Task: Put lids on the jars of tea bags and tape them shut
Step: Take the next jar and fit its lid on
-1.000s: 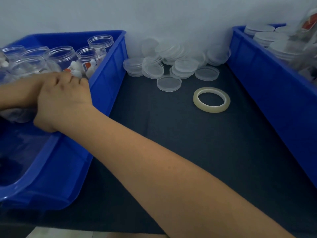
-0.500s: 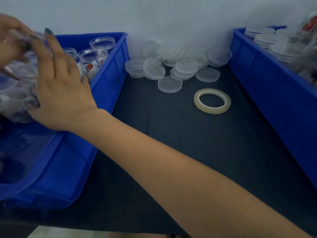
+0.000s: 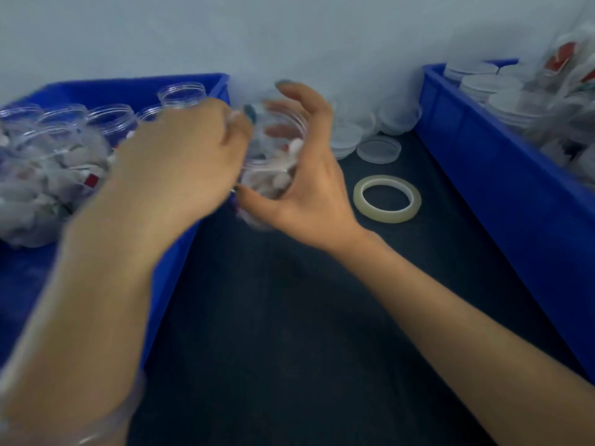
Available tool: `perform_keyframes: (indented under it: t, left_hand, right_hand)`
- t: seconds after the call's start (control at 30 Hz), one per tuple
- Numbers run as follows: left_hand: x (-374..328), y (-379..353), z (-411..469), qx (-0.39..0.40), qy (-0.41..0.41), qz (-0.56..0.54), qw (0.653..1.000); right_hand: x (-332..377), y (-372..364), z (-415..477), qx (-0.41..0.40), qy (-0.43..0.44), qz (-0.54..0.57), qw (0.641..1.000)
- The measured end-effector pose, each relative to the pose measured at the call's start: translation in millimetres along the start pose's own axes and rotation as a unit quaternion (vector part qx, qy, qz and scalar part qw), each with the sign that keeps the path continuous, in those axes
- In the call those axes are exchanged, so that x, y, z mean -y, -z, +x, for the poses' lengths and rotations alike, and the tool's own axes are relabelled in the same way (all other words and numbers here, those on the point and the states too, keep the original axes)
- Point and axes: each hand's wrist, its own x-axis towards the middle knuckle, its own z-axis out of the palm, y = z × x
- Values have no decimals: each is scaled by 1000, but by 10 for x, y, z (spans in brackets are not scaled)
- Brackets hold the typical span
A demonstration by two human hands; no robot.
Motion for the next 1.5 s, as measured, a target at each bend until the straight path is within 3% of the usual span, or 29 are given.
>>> perform_keyframes:
  t: [0.13,0.23,0.3,0.63,0.87,0.93,1.0,1.1,1.17,1.23,1.33,1.43,1.5]
  left_hand:
    - [-194,-494,-43,105,35,-111,988]
    - [-126,-890,105,121,123,-346,922]
    - [-92,-1114,215,108,145,-404,897]
    - [-103,-1520,493,168,-43,-301,938]
    - [-39,-1498,518,173,-61,-239,954]
    - [29,-1432,595,131,0,-303,944]
    - [97,-1230,681,78,60,-398,912]
    - [93,-782,728,8,44,-499,866]
    - [54,-559,718,2,26,-517,855]
    - [-14,-447,705,65,7,-481,874]
    - [-189,-439,671,171,-42,-330,927]
    - [-342,-517,671,174,-79,-223,956]
    - [-409,-503,657,170,-85,-215,958]
  right_hand:
    - [-317,284,-215,7,-71,-87,994]
    - [-477,387,-281,-32,-132,-44,990]
    - [-534,399,-293,-28,-139,-29,989]
    - [-733,533,-294,99,-240,88,962]
    - [-721,531,-305,93,-249,76,961]
    - [-709,518,-312,86,-250,68,962]
    - [-706,517,-317,86,-254,59,962]
    - [-699,526,-315,92,-259,53,960]
    - [-684,528,-312,93,-261,52,959]
    - [-674,524,-313,94,-259,54,960]
    - [-680,527,-313,88,-255,57,961]
    - [-694,525,-303,87,-255,54,962]
    - [-703,525,-303,86,-255,49,962]
